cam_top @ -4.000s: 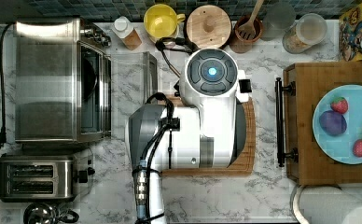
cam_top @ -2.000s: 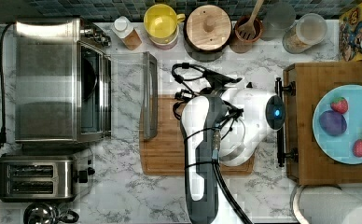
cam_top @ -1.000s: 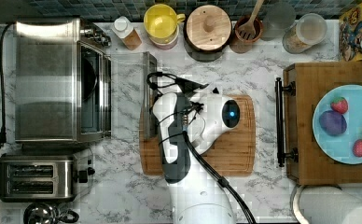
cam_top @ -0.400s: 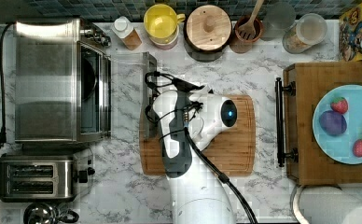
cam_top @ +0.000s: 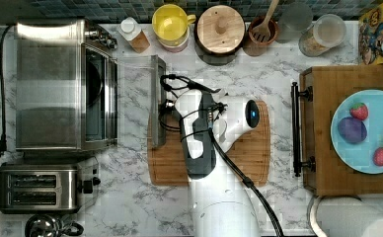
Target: Close the oven.
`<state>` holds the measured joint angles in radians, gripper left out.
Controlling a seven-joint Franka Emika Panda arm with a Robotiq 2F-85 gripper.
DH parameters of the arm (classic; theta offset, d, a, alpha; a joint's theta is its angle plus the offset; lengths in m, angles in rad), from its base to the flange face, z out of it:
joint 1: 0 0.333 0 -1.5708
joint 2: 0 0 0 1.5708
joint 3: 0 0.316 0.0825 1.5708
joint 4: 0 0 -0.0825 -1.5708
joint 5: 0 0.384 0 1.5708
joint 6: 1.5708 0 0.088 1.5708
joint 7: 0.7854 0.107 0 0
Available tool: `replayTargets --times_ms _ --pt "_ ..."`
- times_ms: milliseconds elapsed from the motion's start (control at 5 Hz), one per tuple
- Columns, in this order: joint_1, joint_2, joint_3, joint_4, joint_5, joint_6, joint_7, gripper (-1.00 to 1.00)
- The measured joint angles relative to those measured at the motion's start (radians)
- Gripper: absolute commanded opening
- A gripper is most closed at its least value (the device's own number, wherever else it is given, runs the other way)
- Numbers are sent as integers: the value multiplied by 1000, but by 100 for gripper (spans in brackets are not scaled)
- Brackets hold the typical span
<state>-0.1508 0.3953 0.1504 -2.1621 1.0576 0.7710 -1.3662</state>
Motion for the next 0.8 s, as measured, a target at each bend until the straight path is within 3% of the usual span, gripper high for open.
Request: replayTargets --times_ms 800 --pt "-2 -35 40 -39 16 96 -71 -100"
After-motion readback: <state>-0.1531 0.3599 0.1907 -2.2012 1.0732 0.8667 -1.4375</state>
